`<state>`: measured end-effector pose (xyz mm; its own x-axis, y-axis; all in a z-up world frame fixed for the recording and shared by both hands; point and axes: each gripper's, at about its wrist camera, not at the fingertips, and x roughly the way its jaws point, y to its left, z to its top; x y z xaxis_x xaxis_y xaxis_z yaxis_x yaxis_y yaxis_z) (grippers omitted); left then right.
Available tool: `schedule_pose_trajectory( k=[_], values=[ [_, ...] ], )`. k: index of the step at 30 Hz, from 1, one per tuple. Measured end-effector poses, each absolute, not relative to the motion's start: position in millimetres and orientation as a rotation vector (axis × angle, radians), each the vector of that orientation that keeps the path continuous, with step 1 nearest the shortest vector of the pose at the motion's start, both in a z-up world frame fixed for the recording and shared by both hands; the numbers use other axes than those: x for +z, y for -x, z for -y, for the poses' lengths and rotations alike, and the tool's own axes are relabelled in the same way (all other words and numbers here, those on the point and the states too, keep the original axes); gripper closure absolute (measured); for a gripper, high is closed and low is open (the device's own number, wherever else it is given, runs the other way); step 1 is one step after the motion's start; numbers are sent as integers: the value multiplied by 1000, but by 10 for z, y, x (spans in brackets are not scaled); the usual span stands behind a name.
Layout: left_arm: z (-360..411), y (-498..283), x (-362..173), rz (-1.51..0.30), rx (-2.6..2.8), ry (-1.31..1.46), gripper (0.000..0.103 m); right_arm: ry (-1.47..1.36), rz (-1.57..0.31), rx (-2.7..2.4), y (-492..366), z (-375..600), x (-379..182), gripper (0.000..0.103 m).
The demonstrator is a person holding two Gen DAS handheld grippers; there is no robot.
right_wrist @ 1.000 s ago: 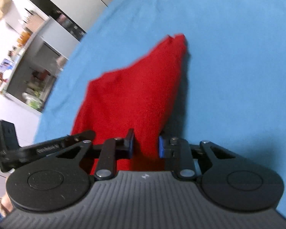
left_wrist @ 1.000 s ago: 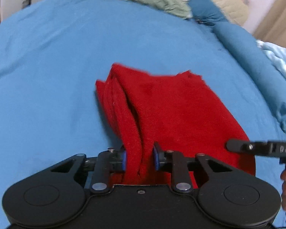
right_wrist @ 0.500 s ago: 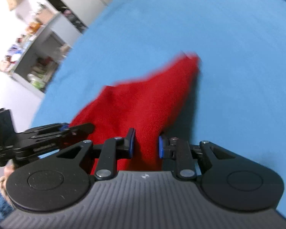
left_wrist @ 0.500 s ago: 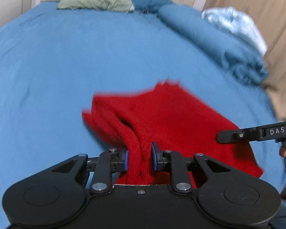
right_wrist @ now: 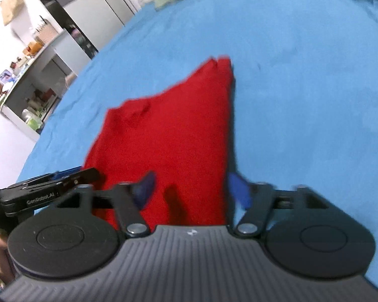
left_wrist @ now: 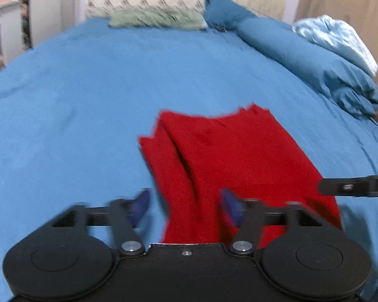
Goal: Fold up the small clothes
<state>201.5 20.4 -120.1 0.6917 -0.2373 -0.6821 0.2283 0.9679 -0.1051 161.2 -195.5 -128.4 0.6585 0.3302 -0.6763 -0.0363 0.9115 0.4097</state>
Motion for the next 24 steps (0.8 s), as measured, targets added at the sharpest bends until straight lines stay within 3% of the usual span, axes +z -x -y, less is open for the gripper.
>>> schedule_pose_trajectory(
  k=[7, 15, 24],
  values=[
    [-428, -2154, -1471, -834, -131, 36, 22, -171, -803, 39, -1735, 1850, -1401, 6],
    [-428, -2186, -1515, -863, -135, 8, 23, -230, -818, 28, -1734, 1925, -1592, 6],
    [-352, -1658, -611, -769, -134, -34, 23, -223, -716, 64, -1213, 1851, -588, 5]
  ],
)
